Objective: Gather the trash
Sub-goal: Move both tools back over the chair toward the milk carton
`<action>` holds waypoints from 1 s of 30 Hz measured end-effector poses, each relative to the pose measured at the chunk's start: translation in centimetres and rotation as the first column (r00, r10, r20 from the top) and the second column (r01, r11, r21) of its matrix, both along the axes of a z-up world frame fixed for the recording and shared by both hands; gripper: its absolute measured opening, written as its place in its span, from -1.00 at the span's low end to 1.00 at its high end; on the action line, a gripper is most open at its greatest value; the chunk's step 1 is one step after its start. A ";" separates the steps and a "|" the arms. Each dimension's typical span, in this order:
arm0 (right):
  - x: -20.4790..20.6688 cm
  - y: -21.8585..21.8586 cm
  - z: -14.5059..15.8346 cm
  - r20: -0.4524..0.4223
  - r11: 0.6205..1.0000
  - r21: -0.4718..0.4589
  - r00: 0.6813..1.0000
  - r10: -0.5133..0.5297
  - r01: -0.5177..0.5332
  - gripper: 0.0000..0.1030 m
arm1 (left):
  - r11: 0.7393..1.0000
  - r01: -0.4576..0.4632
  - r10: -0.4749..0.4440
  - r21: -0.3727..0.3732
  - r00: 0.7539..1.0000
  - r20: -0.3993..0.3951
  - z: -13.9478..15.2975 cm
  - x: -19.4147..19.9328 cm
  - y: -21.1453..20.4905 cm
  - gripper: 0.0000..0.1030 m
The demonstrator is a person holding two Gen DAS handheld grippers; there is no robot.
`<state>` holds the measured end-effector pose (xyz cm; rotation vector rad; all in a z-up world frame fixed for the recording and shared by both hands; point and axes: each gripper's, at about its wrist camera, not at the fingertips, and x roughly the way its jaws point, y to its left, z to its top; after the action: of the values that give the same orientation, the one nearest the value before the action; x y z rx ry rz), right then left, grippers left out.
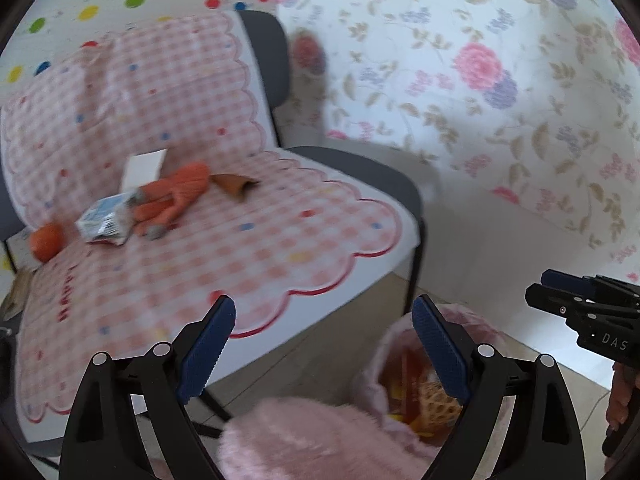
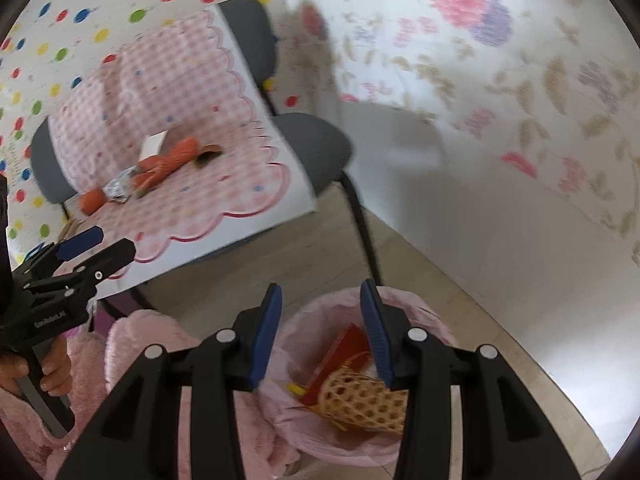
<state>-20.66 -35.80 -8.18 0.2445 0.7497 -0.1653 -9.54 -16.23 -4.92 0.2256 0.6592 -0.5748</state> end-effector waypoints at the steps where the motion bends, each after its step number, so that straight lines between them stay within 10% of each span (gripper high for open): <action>1: 0.5 0.5 0.1 0.001 1.000 0.000 1.000 0.017 -0.017 -0.21 | 1.000 -0.016 0.016 0.002 1.000 -0.003 0.0 0.2 0.6 0.74; 25: 19.9 9.6 2.9 0.048 0.944 -0.071 0.944 0.325 -0.322 -0.21 | 0.895 -0.447 0.447 0.013 0.893 -0.047 0.5 14.3 14.7 0.74; 30: 23.9 10.8 2.8 0.044 0.935 -0.067 0.935 0.352 -0.349 -0.21 | 0.896 -0.443 0.437 -0.028 0.892 -0.116 0.2 18.4 14.9 0.33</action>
<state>3.19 -24.99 -5.42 0.0567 0.7203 0.1592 8.88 -1.36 -4.69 -0.0104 0.7698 -0.1662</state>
